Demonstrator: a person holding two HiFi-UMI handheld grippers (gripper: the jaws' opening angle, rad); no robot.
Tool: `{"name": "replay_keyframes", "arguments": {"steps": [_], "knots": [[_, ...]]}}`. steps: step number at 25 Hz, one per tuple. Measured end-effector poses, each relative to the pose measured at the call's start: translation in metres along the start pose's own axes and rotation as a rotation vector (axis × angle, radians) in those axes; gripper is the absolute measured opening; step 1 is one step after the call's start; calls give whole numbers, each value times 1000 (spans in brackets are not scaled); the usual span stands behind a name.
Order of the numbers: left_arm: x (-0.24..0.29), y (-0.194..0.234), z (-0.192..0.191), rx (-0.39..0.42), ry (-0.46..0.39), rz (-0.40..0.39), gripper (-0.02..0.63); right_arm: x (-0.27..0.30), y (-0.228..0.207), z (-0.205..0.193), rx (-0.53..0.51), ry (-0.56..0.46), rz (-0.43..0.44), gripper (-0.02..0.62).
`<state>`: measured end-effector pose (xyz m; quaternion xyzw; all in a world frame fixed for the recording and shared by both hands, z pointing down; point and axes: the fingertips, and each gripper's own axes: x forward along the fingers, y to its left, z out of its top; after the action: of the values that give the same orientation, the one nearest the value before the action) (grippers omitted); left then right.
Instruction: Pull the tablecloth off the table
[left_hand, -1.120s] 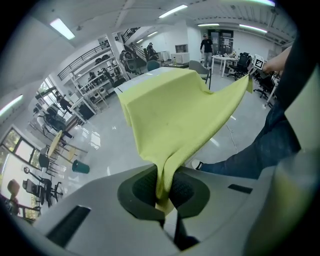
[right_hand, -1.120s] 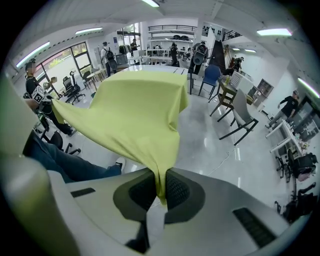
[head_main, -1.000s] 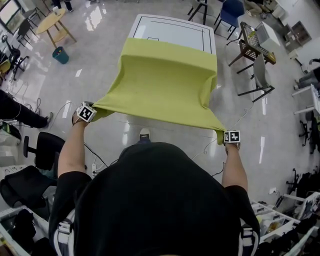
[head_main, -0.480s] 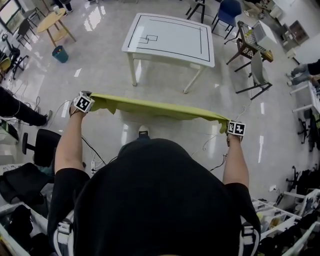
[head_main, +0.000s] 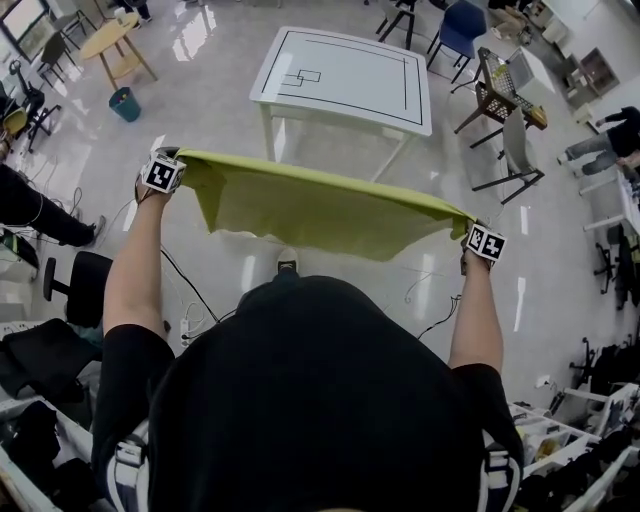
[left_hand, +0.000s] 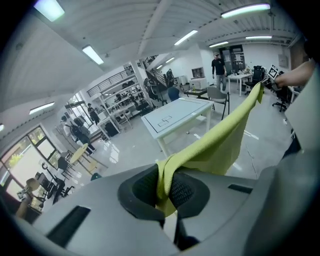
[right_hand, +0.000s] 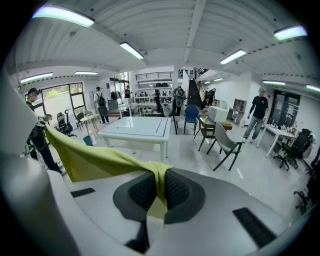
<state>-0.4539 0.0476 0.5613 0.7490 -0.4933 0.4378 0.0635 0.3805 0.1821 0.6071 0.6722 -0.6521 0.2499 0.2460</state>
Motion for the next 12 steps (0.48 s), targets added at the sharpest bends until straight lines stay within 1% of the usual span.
{"name": "replay_keyframes", "arguments": {"steps": [3,6,8,12], "knots": [[-13,15,22,-22,-45,34,25,-6,-1,32,30,-70,-3,21],[-23,25,43,-23,-84,54,24,-16,-4,62,56,-138,1,21],[-31,33,55,-11,-104,67,24,-23,-5,81,73,-185,8,21],[-49,49,81,42,-128,101,25,-40,-5,114,89,-265,18,21]]}}
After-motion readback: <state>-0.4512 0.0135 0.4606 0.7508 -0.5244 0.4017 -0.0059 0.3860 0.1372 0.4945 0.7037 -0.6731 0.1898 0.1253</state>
